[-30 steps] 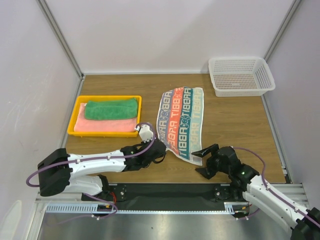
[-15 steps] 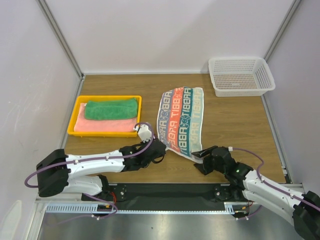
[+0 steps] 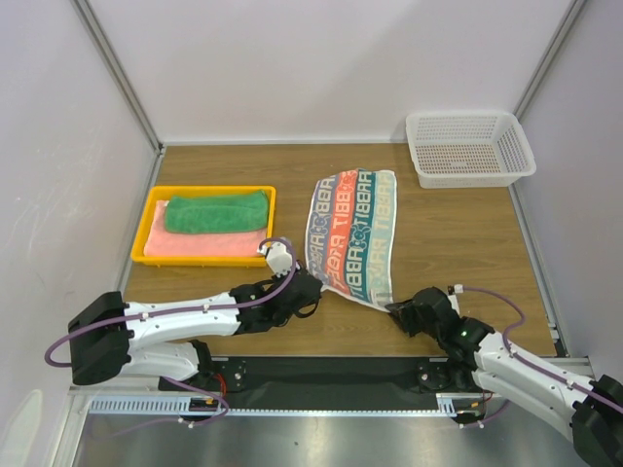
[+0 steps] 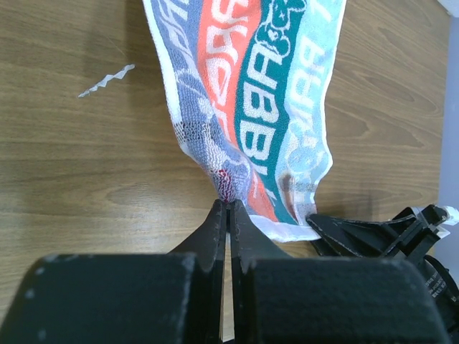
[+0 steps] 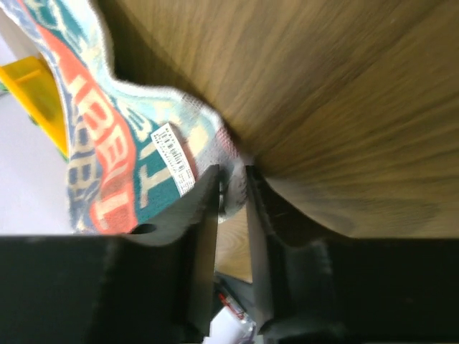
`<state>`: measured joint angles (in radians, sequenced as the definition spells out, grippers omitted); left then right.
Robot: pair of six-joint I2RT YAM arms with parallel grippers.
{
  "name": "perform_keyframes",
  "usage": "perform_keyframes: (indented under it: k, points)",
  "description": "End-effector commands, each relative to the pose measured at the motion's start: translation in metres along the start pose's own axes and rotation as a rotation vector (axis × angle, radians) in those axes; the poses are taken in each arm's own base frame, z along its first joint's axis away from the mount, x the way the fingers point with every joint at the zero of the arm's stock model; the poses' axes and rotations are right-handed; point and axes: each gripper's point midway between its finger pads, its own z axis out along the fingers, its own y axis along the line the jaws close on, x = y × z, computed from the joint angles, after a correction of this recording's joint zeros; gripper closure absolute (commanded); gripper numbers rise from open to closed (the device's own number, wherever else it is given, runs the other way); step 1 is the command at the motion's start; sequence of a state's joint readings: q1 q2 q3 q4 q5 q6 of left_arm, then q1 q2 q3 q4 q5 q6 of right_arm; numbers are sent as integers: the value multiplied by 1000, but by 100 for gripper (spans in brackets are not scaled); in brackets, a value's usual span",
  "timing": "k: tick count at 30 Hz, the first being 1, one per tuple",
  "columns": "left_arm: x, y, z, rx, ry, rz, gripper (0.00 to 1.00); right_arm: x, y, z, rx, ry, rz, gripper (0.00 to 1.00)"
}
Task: Fold and stack the towels
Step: Flatten out the crumpled towel
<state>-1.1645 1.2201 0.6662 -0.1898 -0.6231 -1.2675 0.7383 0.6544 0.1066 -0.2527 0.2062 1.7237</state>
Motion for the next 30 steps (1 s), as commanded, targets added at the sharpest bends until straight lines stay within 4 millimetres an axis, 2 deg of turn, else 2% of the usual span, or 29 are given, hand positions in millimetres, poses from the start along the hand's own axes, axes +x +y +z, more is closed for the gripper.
perform_keyframes:
  k: [1,8,10,11,14,17,21,24,30]
  points:
    - [-4,3,0,-8,-19,-28,100,-13,-10,3,33,-75,-65,80]
    - [2,16,0,-35,-3,9,100,-15,-7,-1,39,-84,-143,99]
    - [7,23,-1,-54,19,20,84,-15,-9,-2,46,-83,-156,100]
    - [11,34,-2,-81,35,29,66,-15,-9,-2,47,-78,-164,100]
    - [20,46,-4,-86,67,-18,26,-14,-12,-1,54,-71,-165,100]
    - [29,57,-5,-80,85,-78,16,-12,-12,-1,50,-64,-161,100]
    - [45,64,-3,-67,132,-143,9,-11,-11,-1,42,-59,-166,100]
    - [61,64,0,-63,190,-193,7,-10,-12,-1,43,-50,-167,100]
    - [75,61,-1,-32,202,-325,6,-9,-10,-1,35,-47,-176,100]
